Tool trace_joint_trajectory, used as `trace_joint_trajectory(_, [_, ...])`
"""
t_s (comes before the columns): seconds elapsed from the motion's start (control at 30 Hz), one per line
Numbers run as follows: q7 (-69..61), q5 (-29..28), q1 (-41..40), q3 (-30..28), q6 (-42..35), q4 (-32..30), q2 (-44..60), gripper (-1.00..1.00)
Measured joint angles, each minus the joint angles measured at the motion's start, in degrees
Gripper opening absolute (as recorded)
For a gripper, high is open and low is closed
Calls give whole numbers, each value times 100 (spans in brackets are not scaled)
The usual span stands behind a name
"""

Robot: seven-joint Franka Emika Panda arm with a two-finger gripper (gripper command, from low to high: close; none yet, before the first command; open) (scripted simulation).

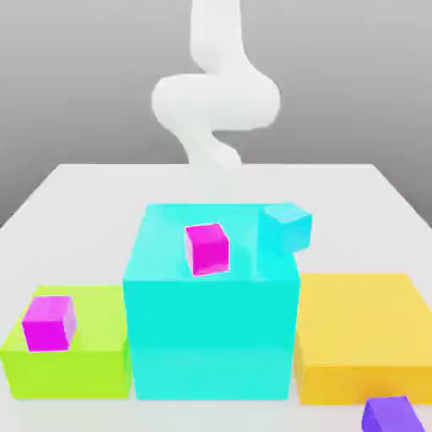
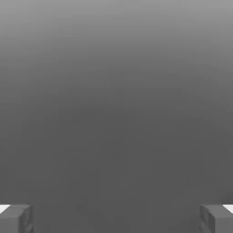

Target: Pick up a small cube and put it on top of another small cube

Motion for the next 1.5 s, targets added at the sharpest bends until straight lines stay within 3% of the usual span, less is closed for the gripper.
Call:
trace_joint_trajectory(0.57, [1797,-1212,-192,1377,710,335,3570,0])
trace_joint_trajectory(0.8, [2407,-1526,152,1490,1027,462,4986,0])
trace_joint_trajectory(1.03, [2737,-1426,465,1659,1422,563,6290,0])
trace_joint_trajectory(1.17, [2980,-1675,749,1392,1958,722,7103,0])
trace_joint_trajectory(1.2, [3045,-1761,812,1314,2082,762,7275,-100])
trace_joint_trajectory(1.5, [2925,-1591,709,1454,1867,690,6977,-100])
